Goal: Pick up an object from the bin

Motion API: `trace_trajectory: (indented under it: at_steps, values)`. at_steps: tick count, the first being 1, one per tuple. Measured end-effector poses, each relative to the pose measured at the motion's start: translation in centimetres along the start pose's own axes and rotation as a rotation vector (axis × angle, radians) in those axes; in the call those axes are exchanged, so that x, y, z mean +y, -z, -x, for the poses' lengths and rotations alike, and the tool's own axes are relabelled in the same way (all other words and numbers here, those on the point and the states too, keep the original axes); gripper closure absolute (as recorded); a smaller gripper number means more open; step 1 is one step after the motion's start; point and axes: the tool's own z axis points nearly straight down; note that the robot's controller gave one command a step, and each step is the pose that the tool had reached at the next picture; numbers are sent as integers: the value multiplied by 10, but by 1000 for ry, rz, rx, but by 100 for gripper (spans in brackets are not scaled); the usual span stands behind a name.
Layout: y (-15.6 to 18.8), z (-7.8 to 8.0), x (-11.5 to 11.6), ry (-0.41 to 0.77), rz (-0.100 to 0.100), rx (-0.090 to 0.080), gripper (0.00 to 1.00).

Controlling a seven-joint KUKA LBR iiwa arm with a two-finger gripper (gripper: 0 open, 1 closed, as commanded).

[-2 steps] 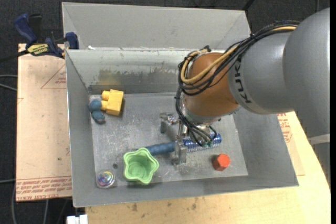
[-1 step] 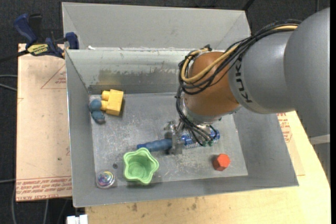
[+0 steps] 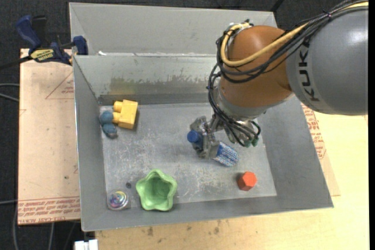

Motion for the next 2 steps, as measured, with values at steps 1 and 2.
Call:
trace_trajectory:
  at_steps: [1, 2]
  values:
    - [77, 7, -8, 1, -1, -2, 100]
    - [73, 5, -8, 2, 1, 6, 0]
